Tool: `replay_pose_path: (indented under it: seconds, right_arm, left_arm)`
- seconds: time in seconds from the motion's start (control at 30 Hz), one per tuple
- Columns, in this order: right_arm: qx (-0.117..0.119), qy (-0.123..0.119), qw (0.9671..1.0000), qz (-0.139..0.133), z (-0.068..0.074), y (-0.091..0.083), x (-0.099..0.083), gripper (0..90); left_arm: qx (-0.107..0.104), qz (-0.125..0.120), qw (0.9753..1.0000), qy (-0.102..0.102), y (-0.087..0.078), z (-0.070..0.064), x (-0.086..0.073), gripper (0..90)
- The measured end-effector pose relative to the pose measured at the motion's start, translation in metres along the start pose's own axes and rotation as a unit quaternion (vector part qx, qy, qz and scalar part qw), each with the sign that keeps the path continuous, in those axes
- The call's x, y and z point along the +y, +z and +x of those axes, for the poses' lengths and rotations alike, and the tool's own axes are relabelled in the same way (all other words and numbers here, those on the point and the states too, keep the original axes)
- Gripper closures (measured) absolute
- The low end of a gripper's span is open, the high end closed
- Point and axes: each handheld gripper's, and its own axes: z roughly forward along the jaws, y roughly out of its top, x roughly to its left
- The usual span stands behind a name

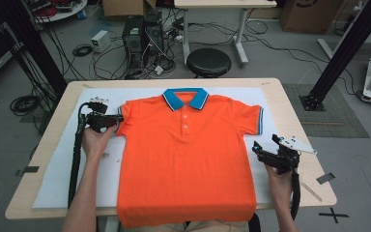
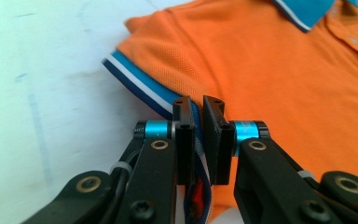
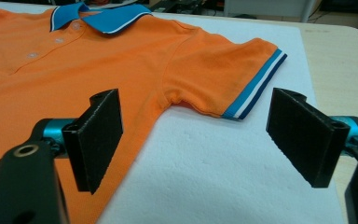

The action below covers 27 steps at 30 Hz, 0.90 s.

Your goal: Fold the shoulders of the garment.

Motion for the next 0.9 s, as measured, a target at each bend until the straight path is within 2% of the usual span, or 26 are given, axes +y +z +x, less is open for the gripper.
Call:
replay_pose_path:
  seconds: [0.1,0.13,0.17,0.2,0.3,0.4,0.47,0.53,0.77,0.9]
  right_arm:
    - [-0.002,0.002,1.0000,0.002,0.001,0.000,0.000,19.1]
    - [-0.002,0.002,1.0000,0.003,0.001,0.000,0.000,19.1]
    - [-0.002,0.002,1.0000,0.003,0.001,0.000,0.000,19.1]
    - [-0.002,0.002,1.0000,0.003,0.001,0.000,0.000,19.1]
    - [-0.002,0.001,1.0000,0.003,0.001,0.000,0.000,19.1]
    - [-0.002,0.000,1.0000,0.003,0.001,0.000,0.000,19.1]
    - [-0.003,-0.001,1.0000,0.003,0.001,0.000,0.000,19.1]
    - [-0.004,-0.002,1.0000,0.003,0.001,0.000,0.000,19.2]
    - [-0.004,-0.003,1.0000,0.003,0.001,0.000,0.000,19.1]
    - [-0.005,-0.004,1.0000,0.005,0.002,0.000,0.000,19.1]
  left_arm:
    - [-0.007,0.002,0.9999,0.011,0.005,-0.012,0.002,83.2]
    - [-0.007,0.002,0.9999,0.011,0.005,-0.012,0.002,83.2]
    - [-0.010,0.004,0.9998,0.017,0.009,-0.019,0.003,83.2]
    - [-0.010,0.004,0.9998,0.017,0.009,-0.019,0.003,83.2]
    - [-0.009,0.001,0.9996,0.027,0.015,-0.032,0.006,83.2]
    - [-0.016,0.001,0.9995,0.026,0.020,-0.039,0.007,83.2]
    - [-0.022,0.005,0.9991,0.036,0.022,-0.045,0.008,83.2]
    - [-0.023,0.005,0.9991,0.037,0.025,-0.049,0.008,83.2]
    - [-0.027,0.029,0.9975,0.058,0.040,-0.066,0.008,83.1]
    - [-0.039,0.042,0.9962,0.065,0.047,-0.070,0.007,81.0]
